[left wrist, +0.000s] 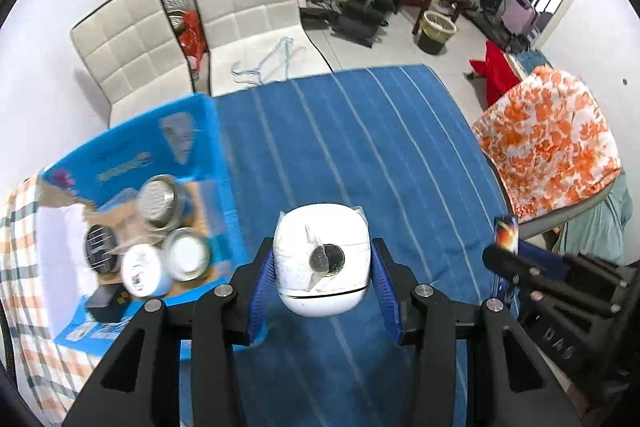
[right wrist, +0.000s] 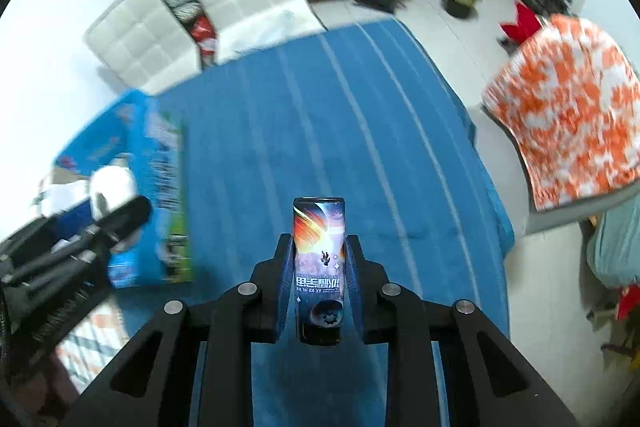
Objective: Organize rigid objects
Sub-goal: 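Carry the white device with left tool while right tool carries the can toward the blue box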
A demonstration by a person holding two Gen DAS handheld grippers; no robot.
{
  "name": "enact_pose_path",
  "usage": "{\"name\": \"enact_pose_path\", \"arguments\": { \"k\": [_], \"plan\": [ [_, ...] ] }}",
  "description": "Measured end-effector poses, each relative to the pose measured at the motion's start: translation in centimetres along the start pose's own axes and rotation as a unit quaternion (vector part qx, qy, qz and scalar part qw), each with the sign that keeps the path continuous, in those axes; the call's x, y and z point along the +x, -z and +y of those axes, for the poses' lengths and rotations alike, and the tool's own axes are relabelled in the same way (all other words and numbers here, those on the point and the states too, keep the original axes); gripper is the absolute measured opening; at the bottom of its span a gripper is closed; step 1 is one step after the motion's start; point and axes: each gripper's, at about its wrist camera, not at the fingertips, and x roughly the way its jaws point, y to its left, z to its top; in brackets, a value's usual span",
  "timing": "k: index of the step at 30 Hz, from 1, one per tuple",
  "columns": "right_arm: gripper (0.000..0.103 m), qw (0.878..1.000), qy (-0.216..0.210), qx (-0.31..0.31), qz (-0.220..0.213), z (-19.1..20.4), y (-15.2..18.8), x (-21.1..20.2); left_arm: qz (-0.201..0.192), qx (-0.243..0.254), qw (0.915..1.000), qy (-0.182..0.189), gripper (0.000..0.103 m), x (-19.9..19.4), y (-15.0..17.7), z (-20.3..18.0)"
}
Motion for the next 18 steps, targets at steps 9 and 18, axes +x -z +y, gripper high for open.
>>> {"name": "enact_pose_path", "arguments": {
  "k": [9, 18],
  "plan": [
    [0.027, 0.996, -0.059, -0.063, -0.038, 11.7, 1.1, -4.5, -0.034, -0.041, 0.9979, -0.037, 0.043, -6.1, 2.3, 8.6],
    [0.027, 0.987, -0.089, -0.122, -0.048, 20.9, 2.3, -5.6, -0.049, -0.084, 0.9931, -0.065, 0.043, -9.3, 4.1, 15.4]
  ]
}}
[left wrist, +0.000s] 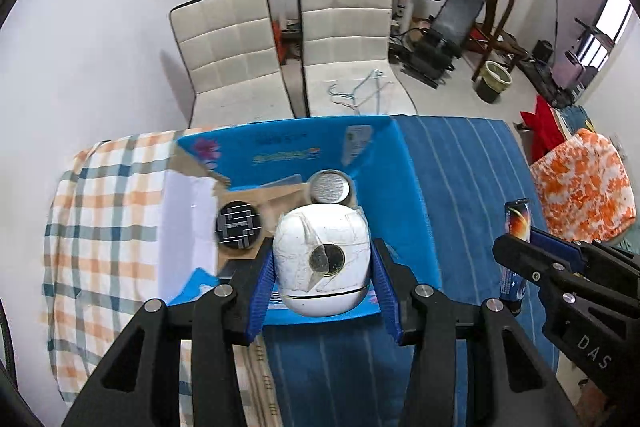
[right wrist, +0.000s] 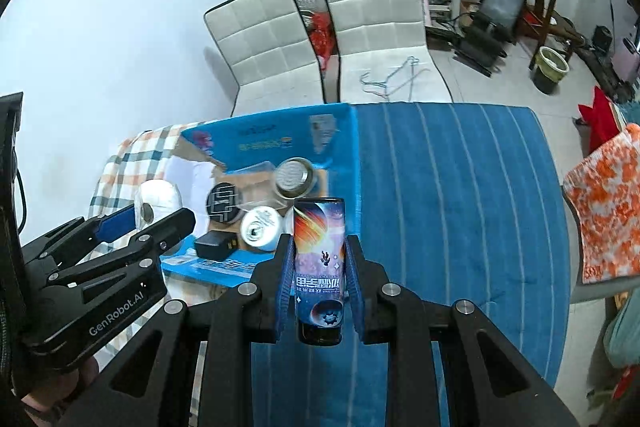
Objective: Organize rigid objects
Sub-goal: 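Carry the white device with left tool while right tool carries the can toward the blue box, then place the white device in the box with left tool while right tool places the can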
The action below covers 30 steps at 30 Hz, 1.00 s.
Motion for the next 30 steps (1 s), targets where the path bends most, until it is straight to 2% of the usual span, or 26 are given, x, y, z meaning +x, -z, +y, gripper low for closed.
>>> {"name": "enact_pose_path", "arguments": {
  "k": [4, 7, 9, 13, 20, 26, 30],
  "plan": [
    [0.027, 1.000, -0.006, -0.008, 0.005, 2.0, -0.3, 0.8, 0.000, -0.008, 1.0000, 0.001, 0.043, 0.2, 0.1, 1.7],
    [0.027, 1.000, -0.022, 0.002, 0.022, 2.3, -0.6, 2.6, 0.024, -0.029, 0.9987, 0.033, 0.043, 2.1, 0.0, 3.5],
    [0.027, 0.998, -0.036, 0.015, 0.048, 2.2, -0.9, 5.0, 0.064, -0.074, 0.9913, 0.088, 0.043, 5.0, 0.0, 5.6],
    [0.027, 0.993, -0.049, 0.042, 0.095, 1.4, -1.3, 10.6, 0.127, -0.114, 0.9774, 0.125, 0.043, 10.4, 0.5, 7.9],
    [0.027, 0.988, -0.017, 0.062, 0.142, 0.2, -1.4, 19.4, 0.204, -0.128, 0.9611, 0.135, 0.043, 17.3, 1.9, 8.3],
    [0.027, 0.984, 0.004, 0.058, 0.166, 0.8, -0.8, 23.9, 0.238, -0.114, 0.9575, 0.117, 0.043, 19.9, 2.5, 7.7],
    [0.027, 0.982, 0.008, 0.050, 0.180, 1.2, -0.2, 25.8, 0.240, -0.107, 0.9576, 0.119, 0.043, 20.0, 2.7, 7.4]
  ]
}}
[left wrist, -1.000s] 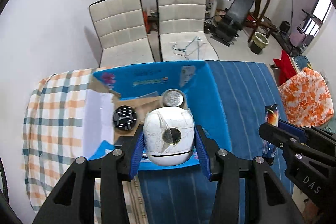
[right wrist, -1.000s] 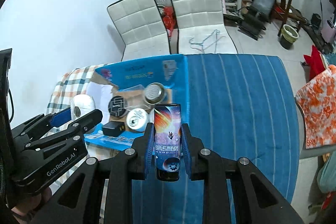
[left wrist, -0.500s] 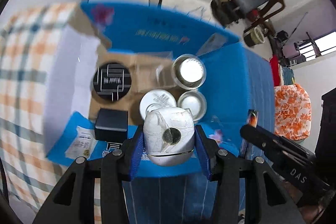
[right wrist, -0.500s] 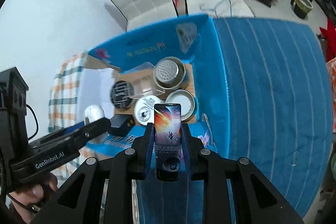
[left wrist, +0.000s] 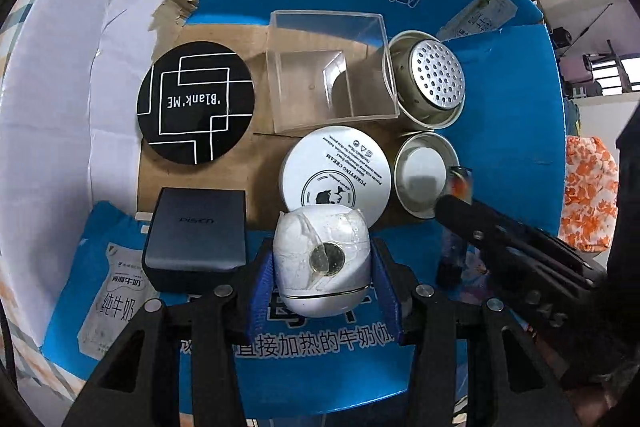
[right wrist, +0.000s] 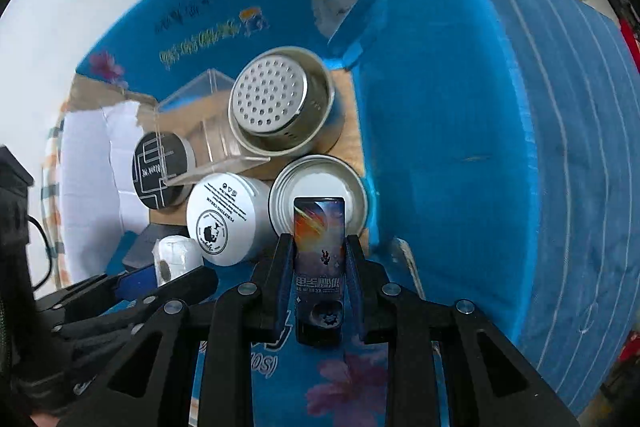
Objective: Organize rigid objects
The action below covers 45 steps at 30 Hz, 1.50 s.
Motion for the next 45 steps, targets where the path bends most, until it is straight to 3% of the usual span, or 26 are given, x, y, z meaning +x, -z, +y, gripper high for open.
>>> {"name": "enact_pose_path", "arguments": {
  "k": [9, 15, 17, 20, 22, 23, 24, 25, 28, 40, 45],
  "plan": [
    [0.028, 0.999, 0.022, -0.029, 0.023, 1.7, -0.1, 1.5, 0.015, -0.003, 0.9998, -0.014, 0.044, -0.3, 0.7, 0.4],
    [0.031, 0.997, 0.060, -0.053, 0.022, 3.2, 0.0, 1.7, -0.001, 0.013, 0.9990, -0.042, 0.045, -2.0, 2.3, 0.0],
    [0.032, 0.996, 0.069, -0.062, 0.016, 3.5, 0.3, 1.0, -0.021, 0.017, 0.9980, -0.057, 0.070, -3.3, 2.9, -0.2],
    [0.049, 0.994, 0.082, -0.067, 0.003, 3.7, 0.8, -0.3, -0.059, 0.015, 0.9958, -0.068, 0.075, -5.6, 3.8, -0.1],
    [0.071, 0.994, 0.087, -0.067, -0.014, 3.9, 1.3, -1.6, -0.077, 0.014, 0.9935, -0.082, 0.079, -6.7, 4.2, 0.3],
    [0.073, 0.994, 0.088, -0.067, -0.021, 3.9, 1.7, -2.2, -0.085, 0.015, 0.9919, -0.092, 0.092, -7.2, 4.3, 0.5],
    [0.074, 0.993, 0.091, -0.069, -0.028, 4.0, 1.9, -2.7, -0.092, 0.016, 0.9904, -0.102, 0.099, -7.6, 4.1, 0.5],
    [0.081, 0.992, 0.098, -0.070, -0.033, 4.1, 2.1, -3.3, -0.098, 0.019, 0.9886, -0.113, 0.103, -7.9, 4.2, 0.7],
    [0.102, 0.992, 0.097, -0.070, -0.044, 4.2, 2.6, -4.6, -0.103, 0.019, 0.9862, -0.128, 0.103, -7.6, 3.6, 1.4],
    [0.103, 0.990, 0.114, -0.057, -0.061, 3.5, 4.2, -7.0, -0.121, 0.018, 0.9829, -0.138, 0.103, -9.3, 4.2, 0.8],
    [0.103, 0.990, 0.104, -0.054, -0.075, 3.7, 5.1, -9.4, -0.153, 0.014, 0.9781, -0.140, 0.103, -12.4, 5.6, 0.1]
  ]
}}
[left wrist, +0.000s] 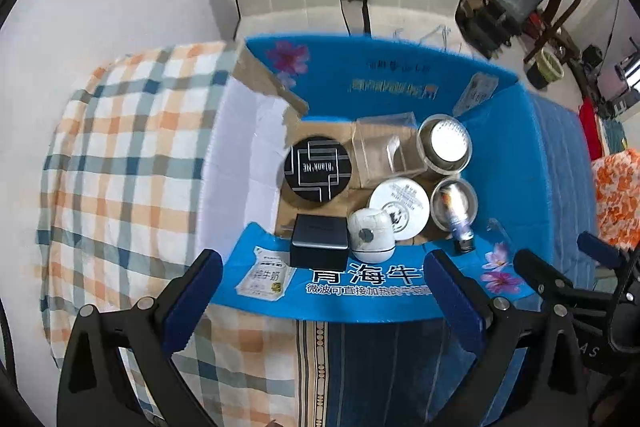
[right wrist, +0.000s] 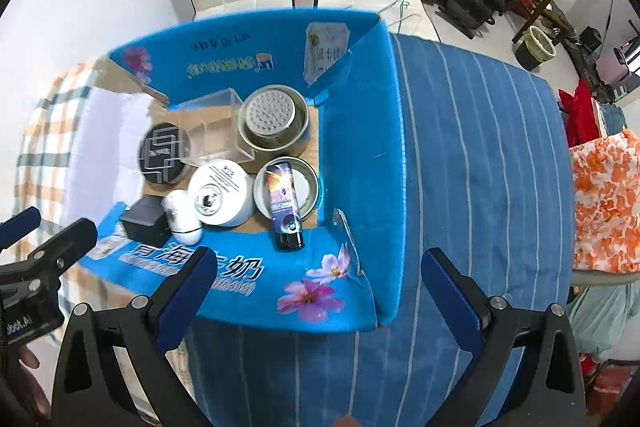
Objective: Organize rigid objects
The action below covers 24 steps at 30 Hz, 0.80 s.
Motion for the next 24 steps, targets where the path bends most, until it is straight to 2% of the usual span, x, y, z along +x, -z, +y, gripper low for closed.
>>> {"name": "enact_pose_path", "arguments": {
  "k": [13, 18, 24],
  "plan": [
    [0.103, 0.995, -0.033, -0.004, -0.093, -0.8, 4.9, -16.5, -0.106, 0.016, 0.9942, 0.014, 0.103, -15.4, 3.1, -1.2],
    [0.103, 0.992, -0.044, -0.003, -0.120, -1.1, 6.5, -21.2, -0.126, 0.005, 0.9919, 0.021, 0.103, -18.6, 4.1, -1.0],
    [0.103, 0.989, -0.054, -0.004, -0.135, -1.3, 8.2, -24.8, -0.126, 0.003, 0.9919, 0.016, 0.103, -20.2, 5.6, -1.0]
  ]
}}
